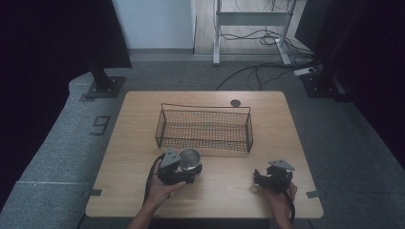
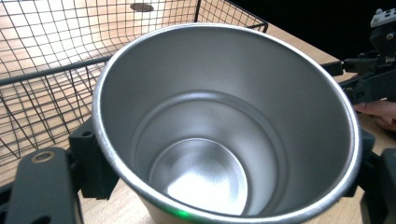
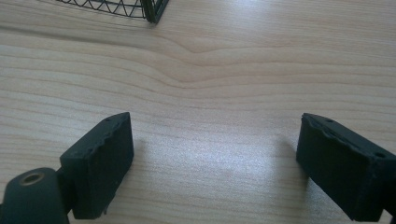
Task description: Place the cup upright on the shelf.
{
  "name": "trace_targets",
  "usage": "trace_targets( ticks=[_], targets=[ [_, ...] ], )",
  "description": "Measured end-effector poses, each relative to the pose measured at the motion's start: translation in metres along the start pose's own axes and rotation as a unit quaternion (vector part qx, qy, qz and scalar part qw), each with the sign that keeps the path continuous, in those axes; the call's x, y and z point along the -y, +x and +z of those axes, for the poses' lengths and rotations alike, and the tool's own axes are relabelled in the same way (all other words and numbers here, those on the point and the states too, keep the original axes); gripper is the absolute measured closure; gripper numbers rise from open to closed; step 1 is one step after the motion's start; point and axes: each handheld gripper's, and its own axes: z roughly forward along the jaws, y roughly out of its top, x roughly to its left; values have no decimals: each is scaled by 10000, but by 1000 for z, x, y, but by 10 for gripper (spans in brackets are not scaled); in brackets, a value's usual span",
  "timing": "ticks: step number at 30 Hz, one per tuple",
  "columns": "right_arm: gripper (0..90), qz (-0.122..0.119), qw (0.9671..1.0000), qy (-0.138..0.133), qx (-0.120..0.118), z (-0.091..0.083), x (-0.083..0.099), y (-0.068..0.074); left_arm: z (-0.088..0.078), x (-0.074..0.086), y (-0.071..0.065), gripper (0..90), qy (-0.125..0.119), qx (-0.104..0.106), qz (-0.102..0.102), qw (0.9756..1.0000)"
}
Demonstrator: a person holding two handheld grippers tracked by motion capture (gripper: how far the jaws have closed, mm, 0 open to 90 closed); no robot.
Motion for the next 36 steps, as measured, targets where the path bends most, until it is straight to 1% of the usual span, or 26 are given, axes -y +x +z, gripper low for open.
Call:
trace_targets(
  ticks=[3, 4, 7, 9, 14, 24, 26, 31, 36],
  targets=[
    [112, 0, 10000, -2, -1, 0, 0, 0, 1, -3, 0, 178, 9, 11, 19, 10000],
    [112, 1, 10000, -2, -1, 0, 0, 0, 1, -5, -1, 178, 8, 65, 5, 10000],
    [113, 1, 10000, -1, -3, 0, 0, 0, 1, -8, -1, 178, -5, 117, -7, 9999],
    [113, 0, 10000, -2, -3, 0, 0, 0, 0, -12, 0, 178, -30, 51, 1, 10000],
    [112, 1, 10000, -2, -4, 0, 0, 0, 0, -18, 3, 179, -62, 65, -32, 10000],
    [112, 2, 10000, -1, -5, 0, 0, 0, 3, -27, 6, 178, -43, 51, -13, 10000],
    [112, 3, 10000, -2, -5, 0, 0, 0, 4, -28, 7, 179, -50, 64, -38, 10000],
    [112, 3, 10000, -2, -5, 0, 0, 0, 7, -33, 9, 179, -17, 16, -19, 10000],
    [112, 2, 10000, -1, -5, 0, 0, 0, 8, -37, 13, 178, -11, -5, -49, 10000]
  ],
)
